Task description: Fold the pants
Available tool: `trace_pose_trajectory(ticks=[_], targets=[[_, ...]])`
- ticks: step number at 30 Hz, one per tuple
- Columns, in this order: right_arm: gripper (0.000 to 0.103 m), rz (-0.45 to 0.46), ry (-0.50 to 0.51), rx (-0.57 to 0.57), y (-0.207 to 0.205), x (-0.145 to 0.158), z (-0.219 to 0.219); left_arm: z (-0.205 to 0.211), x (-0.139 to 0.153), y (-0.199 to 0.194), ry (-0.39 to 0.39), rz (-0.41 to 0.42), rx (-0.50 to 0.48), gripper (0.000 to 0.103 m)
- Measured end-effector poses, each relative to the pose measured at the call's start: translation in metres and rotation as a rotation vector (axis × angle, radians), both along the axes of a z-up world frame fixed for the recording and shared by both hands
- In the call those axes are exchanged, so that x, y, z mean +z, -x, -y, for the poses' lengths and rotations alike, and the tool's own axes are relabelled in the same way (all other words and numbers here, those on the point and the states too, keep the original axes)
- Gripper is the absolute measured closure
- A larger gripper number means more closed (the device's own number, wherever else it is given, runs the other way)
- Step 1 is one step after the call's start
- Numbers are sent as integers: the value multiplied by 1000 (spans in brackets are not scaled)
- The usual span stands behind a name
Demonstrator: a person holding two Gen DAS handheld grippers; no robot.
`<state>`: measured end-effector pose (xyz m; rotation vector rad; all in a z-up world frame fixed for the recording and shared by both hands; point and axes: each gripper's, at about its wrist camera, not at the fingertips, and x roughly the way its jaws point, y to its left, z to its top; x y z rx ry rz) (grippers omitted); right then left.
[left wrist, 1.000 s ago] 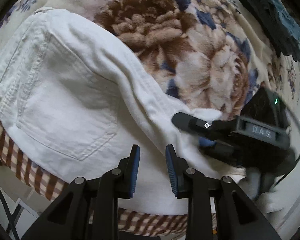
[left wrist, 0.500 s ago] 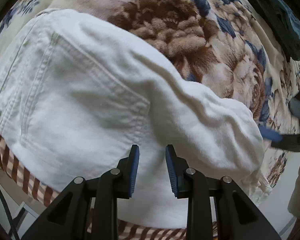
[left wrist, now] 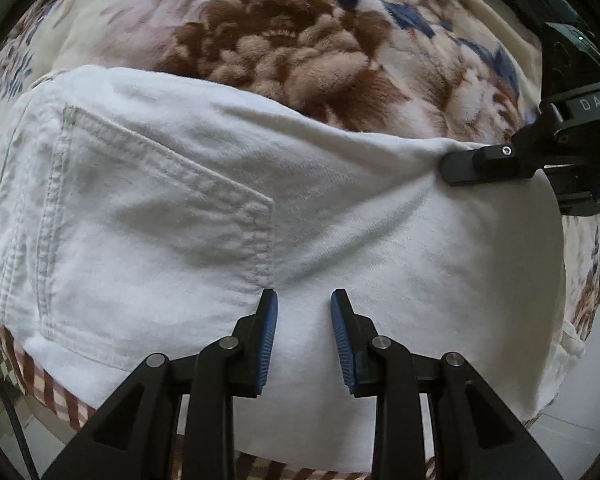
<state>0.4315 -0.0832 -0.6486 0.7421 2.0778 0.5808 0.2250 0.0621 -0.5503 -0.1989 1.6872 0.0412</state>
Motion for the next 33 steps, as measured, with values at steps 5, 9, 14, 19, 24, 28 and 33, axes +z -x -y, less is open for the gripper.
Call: trace_pose_trajectory(ticks=[5, 9, 14, 19, 24, 28, 33], targets=[[85, -6, -13, -30, -6, -8, 11, 3, -1, -7, 29, -7, 4, 77], [67, 151, 189, -71, -29, 17, 56, -33, 2, 1, 58, -21, 23, 77], [25, 198, 77, 150, -13, 46, 41, -50, -9, 14, 76, -34, 39, 77], [91, 156, 316, 282, 20, 19, 56, -53, -14, 27, 72, -34, 5, 77], [86, 147, 369, 190, 18, 20, 86, -60, -14, 39, 81, -30, 1, 77], [17, 277, 258, 176, -1, 59, 59, -67, -4, 42, 84, -2, 17, 76], [42, 159, 154, 185, -20, 20, 32, -70, -3, 30, 69, 9, 21, 75]])
